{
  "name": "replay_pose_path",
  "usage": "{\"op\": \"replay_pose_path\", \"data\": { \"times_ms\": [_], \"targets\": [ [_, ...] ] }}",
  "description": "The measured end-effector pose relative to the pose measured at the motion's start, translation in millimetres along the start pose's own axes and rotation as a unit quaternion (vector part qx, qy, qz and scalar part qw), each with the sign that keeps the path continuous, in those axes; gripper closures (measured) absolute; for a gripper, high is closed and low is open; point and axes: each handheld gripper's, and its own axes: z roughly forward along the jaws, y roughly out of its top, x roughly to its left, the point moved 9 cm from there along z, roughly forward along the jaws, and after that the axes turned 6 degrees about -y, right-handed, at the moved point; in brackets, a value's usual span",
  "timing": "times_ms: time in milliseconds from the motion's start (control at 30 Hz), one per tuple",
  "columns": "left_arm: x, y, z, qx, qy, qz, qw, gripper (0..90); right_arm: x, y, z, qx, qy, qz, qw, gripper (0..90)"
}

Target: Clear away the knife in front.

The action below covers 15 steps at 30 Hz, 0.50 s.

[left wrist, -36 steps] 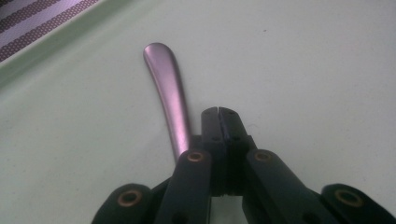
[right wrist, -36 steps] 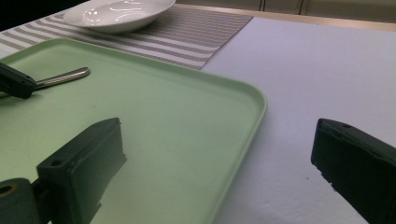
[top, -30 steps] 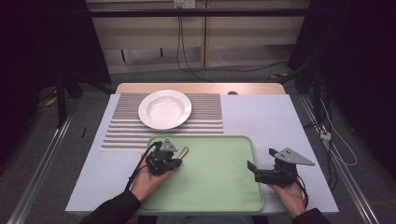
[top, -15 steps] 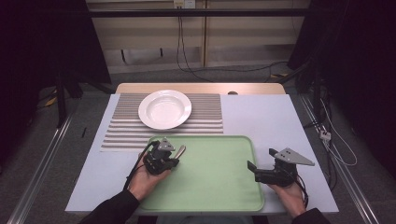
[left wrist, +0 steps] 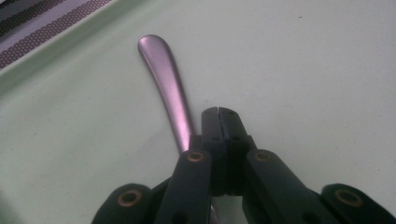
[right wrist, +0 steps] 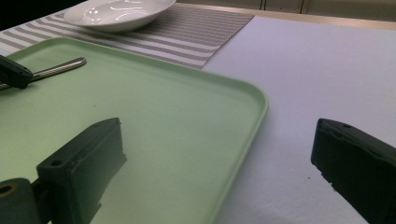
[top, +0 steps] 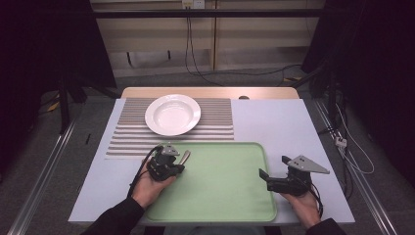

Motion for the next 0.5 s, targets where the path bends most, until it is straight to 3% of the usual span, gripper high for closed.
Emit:
{"op": "replay_pose_path", "data": {
  "times_ms": [133, 167, 233, 300, 500],
  "targets": [
    [3.3, -0.7, -1.3, 0.003, 0.014, -0.001, 0.9999, 90.0, 0.0, 0.0, 0.1, 0.0, 0.0, 0.0, 1.0, 2.3],
    [3.4, -0.8, -1.6, 0.002, 0.005, -0.001, 1.0, 90.0, -0.1, 0.0, 0.1, 0.0, 0.0, 0.0, 1.0, 2.3],
    [7.0, -1.5, -3.1, 0.003, 0.018, -0.004, 0.9998, 90.0, -0.2, 0.0, 0.1, 0.0, 0.0, 0.0, 1.0, 2.3],
    [8.5, -2.5, -4.0, 0.001, 0.007, -0.014, 0.9999, 90.0, -0.1, 0.0, 0.0, 0.0, 0.0, 0.0, 1.0, 2.3],
    [11.2, -3.7, -5.9, 0.006, 0.012, -0.012, 0.9998, 90.0, -0.2, -0.1, 0.2, 0.0, -0.001, 0.0, 1.0, 2.3]
  ]
}}
